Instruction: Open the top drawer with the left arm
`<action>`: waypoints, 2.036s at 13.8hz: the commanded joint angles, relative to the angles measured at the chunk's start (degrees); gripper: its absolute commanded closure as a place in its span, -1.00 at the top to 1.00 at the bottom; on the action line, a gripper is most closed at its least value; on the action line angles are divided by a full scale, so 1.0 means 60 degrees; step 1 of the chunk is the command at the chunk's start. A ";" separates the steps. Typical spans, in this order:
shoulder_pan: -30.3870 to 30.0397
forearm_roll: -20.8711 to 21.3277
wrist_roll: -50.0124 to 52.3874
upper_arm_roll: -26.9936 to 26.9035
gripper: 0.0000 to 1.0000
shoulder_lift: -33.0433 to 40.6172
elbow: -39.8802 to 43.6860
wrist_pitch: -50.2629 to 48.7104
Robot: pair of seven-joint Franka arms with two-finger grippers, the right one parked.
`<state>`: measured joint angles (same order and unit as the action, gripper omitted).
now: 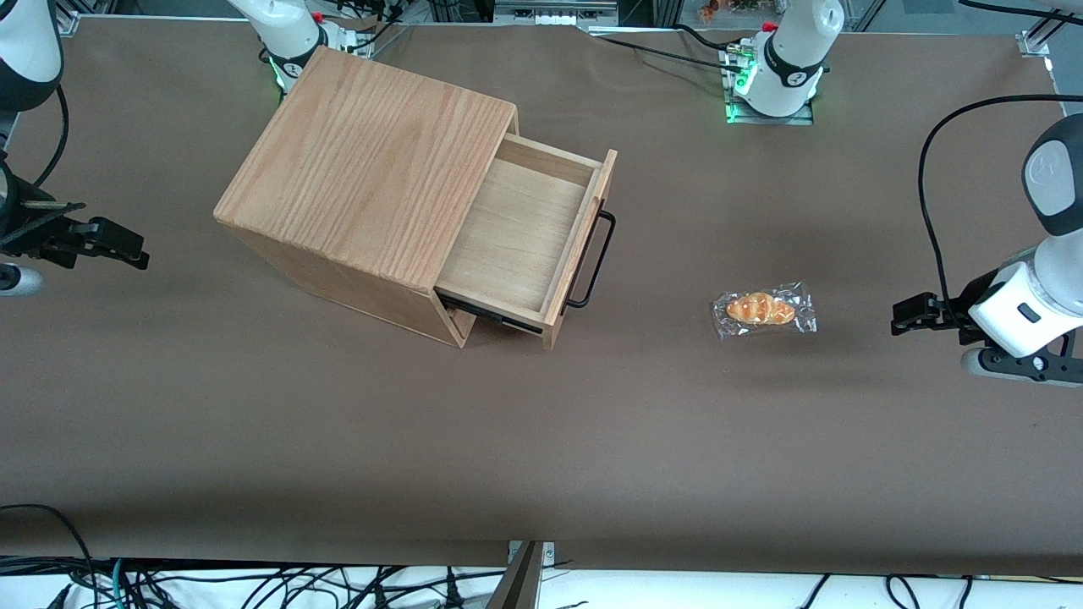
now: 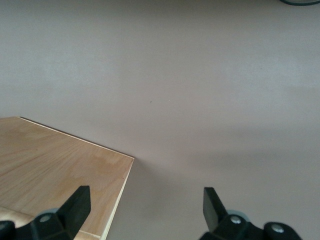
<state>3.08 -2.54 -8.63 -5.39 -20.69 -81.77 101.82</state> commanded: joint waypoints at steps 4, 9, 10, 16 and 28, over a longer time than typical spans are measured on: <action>0.0000 0.0233 -0.0172 -0.0113 1.00 0.0342 -0.0332 -0.0255; 0.0000 0.0409 -0.0217 -0.0113 1.00 0.0576 -0.0098 -0.1354; 0.0000 0.0409 -0.0217 -0.0113 1.00 0.0591 -0.0098 -0.1384; -0.0029 0.0395 -0.0261 -0.0098 1.00 0.0665 -0.0069 -0.1838; -0.0161 0.0219 0.0105 -0.0069 1.00 0.0840 0.0210 -0.2058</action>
<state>2.51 -1.65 -8.92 -6.16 -16.96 -80.71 90.87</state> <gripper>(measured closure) 0.000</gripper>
